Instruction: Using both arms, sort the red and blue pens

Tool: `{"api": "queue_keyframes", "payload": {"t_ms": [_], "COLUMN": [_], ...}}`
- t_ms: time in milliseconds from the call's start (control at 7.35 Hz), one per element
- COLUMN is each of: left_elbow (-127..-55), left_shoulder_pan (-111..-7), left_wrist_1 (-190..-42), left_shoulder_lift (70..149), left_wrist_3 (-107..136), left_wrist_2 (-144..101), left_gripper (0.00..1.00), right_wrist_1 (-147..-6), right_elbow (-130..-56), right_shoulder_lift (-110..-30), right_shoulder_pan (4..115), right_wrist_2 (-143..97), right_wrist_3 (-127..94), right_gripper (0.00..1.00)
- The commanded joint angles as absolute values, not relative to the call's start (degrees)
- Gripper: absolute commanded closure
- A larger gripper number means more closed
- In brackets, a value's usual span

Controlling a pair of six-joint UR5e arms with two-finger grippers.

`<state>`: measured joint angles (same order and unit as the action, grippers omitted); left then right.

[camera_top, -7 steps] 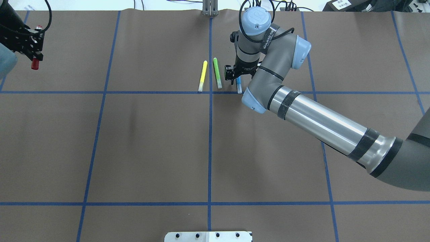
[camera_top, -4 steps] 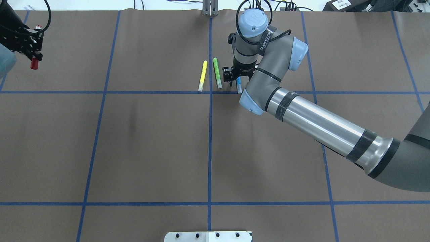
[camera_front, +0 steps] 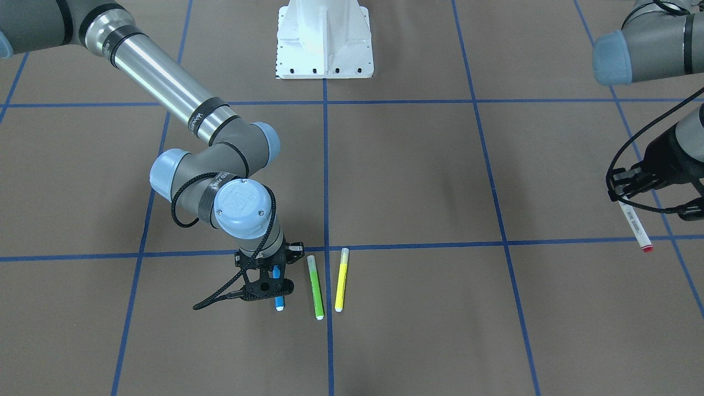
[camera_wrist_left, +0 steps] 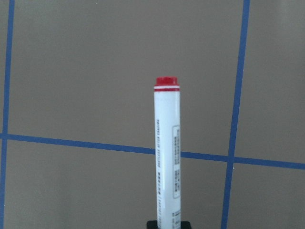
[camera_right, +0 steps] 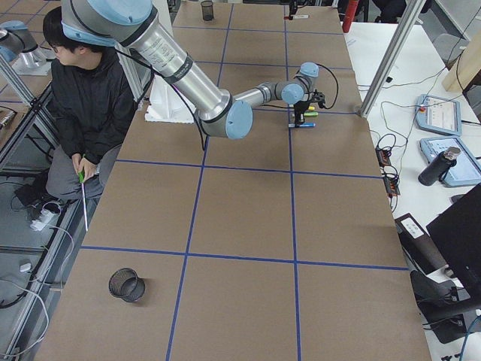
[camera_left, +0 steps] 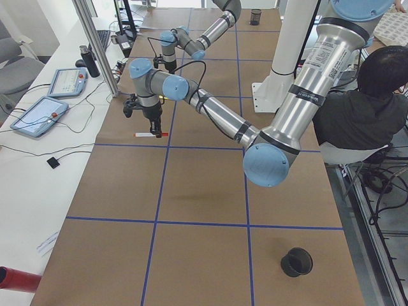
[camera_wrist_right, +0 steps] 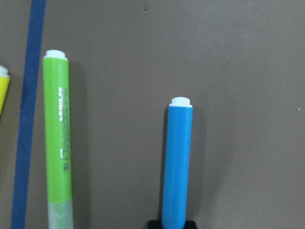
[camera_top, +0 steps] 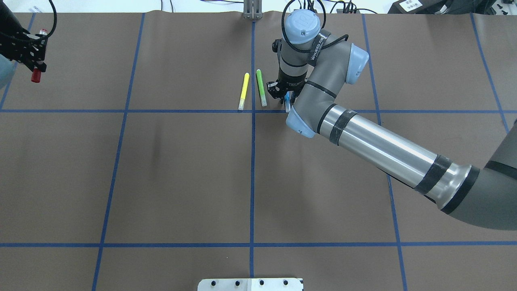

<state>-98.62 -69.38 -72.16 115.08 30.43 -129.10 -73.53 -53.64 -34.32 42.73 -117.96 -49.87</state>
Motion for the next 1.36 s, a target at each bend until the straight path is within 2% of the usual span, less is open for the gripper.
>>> {"api": "queue_keyframes", "payload": {"t_ms": [0,272,817,1225], "left_elbow": [-98.7,-98.9,-101.3,-101.4], "left_shoulder_pan": [-69.4,-69.9,-79.6,-87.0], "left_wrist_1": [-72.2,-72.2,-72.2,-72.2], "left_shoulder_lift": [115.0,114.5,104.7,96.1], "left_wrist_3": [30.4,30.3,10.9,-2.3], "left_wrist_2": [-129.1,-129.0,-128.4,-125.9], "left_gripper": [1.00,1.00,1.00,1.00], "right_wrist_1": [-73.6,-76.4,-90.1,-92.3], "right_elbow": [-53.9,-56.9,-64.9,-71.0], "right_shoulder_lift": [-34.2,-33.9,-34.9,-39.5], "right_shoulder_pan": [43.1,45.9,49.0,54.1], "right_wrist_2": [-117.9,-120.5,-119.1,-119.6], "right_wrist_3": [-49.7,-49.4,-46.1,-44.6], "right_gripper": [1.00,1.00,1.00,1.00]}}
